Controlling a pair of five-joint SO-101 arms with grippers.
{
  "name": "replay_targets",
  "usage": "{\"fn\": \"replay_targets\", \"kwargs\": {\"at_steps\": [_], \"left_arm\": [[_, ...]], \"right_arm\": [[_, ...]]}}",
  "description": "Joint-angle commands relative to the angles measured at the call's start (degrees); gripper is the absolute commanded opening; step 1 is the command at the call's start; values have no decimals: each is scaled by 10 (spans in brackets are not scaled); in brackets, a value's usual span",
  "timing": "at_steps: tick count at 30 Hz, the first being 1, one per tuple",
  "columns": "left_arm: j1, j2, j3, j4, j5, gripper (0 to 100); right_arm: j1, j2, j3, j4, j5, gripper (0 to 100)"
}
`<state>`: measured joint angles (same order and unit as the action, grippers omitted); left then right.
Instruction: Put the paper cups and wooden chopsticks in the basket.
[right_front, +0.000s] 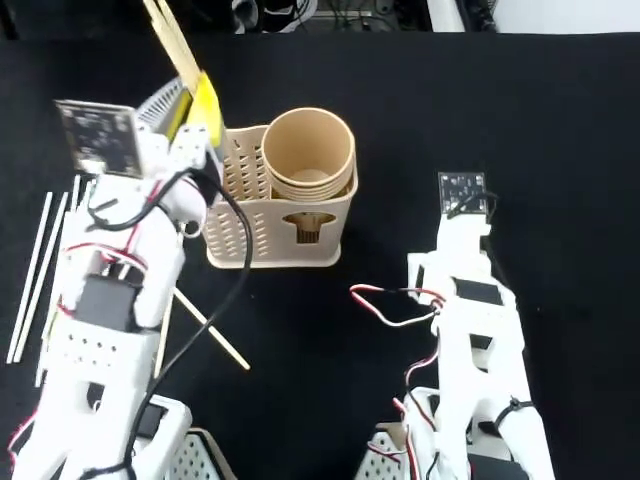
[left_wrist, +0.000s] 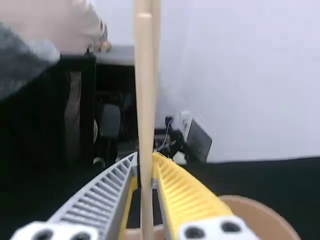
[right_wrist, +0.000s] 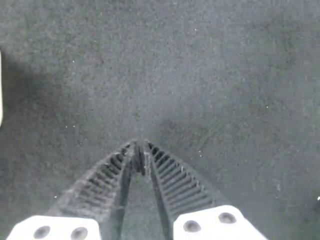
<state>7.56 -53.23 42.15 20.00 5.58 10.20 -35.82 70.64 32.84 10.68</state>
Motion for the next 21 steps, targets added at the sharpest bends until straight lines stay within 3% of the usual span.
{"fn": "replay_targets", "kwargs": {"at_steps": [1,11,15,21], "left_arm": [[8,-4,51,-44,0,29],[12,-11,124,-60,1,35],[12,-11,140,-58,5,124],[9,-11,87,54,5,168]], "right_arm": [[-7,-1,1,-10,-4,12],[-7,-1,1,-10,-4,12],[-7,-1,1,-10,-4,12],[-7,-1,1,-10,-4,12]]}}
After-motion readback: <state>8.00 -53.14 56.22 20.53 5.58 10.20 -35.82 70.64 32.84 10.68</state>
